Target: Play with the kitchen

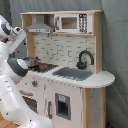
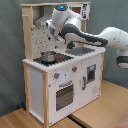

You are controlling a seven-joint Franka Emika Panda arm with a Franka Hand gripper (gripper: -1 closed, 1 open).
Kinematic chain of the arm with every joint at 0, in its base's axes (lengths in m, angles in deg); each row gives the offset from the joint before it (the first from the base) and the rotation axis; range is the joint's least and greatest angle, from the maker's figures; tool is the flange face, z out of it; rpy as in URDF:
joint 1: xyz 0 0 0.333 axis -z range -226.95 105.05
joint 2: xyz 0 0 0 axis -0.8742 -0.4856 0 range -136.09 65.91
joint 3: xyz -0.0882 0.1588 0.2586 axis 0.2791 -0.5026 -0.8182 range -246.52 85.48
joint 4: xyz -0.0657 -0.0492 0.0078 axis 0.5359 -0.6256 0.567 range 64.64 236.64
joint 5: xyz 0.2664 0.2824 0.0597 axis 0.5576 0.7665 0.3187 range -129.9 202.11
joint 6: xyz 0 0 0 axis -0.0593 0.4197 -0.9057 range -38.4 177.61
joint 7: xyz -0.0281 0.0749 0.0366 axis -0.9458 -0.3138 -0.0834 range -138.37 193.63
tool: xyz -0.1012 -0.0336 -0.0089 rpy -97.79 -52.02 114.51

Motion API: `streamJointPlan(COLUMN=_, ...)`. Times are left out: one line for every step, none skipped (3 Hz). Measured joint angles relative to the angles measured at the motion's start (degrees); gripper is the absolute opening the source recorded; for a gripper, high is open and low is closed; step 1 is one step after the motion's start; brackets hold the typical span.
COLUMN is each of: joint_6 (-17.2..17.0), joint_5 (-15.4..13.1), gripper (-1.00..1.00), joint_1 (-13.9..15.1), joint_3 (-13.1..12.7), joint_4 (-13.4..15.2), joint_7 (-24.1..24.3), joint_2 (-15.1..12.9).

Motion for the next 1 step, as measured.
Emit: streamJointPlan(joint_6=-3.65, joint_5=-3.73, gripper=1.0, joint_1=-2.08, joint_3=0.0, joint_4=0.0, joint_7=-1.2, joint_2=-0.04)
